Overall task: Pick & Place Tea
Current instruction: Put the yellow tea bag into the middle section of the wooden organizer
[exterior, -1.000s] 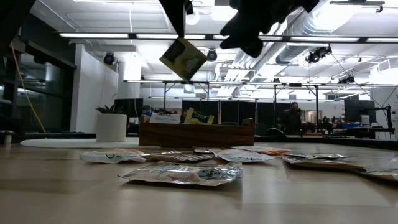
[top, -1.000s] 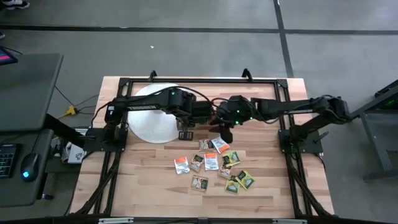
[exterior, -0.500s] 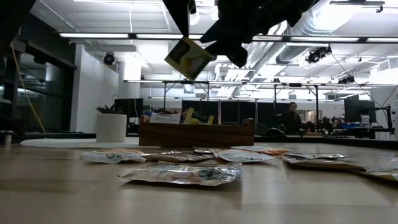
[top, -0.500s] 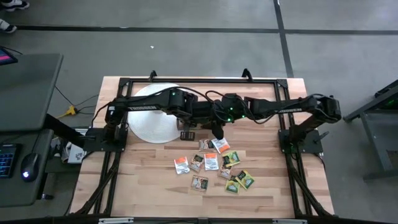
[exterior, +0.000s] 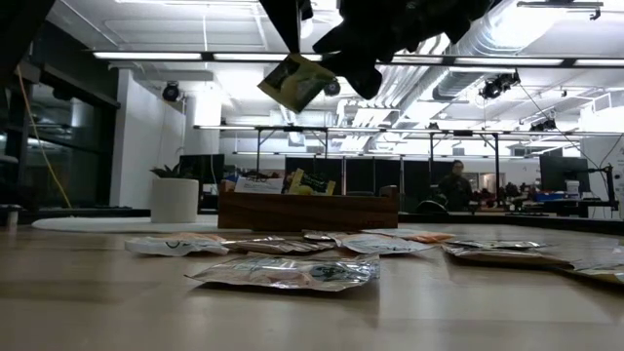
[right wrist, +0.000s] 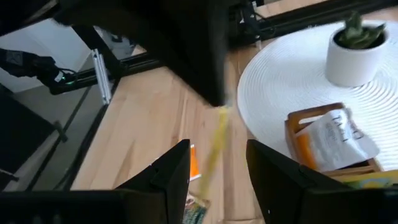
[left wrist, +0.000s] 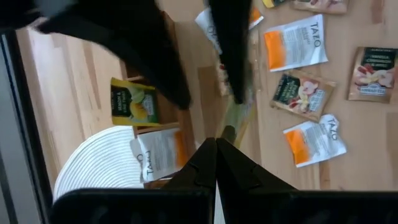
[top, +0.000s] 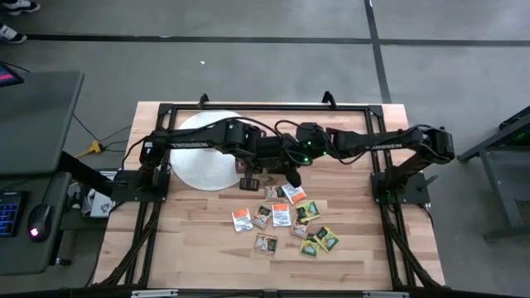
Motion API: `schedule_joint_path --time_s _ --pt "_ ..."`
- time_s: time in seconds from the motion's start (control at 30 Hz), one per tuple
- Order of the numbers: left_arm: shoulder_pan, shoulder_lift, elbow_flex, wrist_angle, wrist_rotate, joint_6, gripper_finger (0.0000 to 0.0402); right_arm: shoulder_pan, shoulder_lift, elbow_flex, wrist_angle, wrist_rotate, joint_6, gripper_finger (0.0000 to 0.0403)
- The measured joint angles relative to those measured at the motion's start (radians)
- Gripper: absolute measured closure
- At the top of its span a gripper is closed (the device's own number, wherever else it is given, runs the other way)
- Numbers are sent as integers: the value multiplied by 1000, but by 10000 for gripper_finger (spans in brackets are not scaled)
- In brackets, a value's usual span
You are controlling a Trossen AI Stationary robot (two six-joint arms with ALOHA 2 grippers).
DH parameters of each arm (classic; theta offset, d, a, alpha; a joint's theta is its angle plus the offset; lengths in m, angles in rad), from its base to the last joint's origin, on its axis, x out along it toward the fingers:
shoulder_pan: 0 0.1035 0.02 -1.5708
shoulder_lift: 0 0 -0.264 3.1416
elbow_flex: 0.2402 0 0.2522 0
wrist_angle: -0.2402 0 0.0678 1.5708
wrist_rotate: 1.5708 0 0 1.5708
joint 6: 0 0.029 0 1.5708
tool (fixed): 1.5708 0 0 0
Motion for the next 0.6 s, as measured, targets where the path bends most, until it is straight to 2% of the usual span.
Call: schedule_joint_path --time_s 0.3,0.6 --pt "1 0 0 13 8 2 401 -1 0 0 -11 -3 -85 250" --pt "1 0 0 25 18 7 401 -4 12 0 10 -11 -87 250"
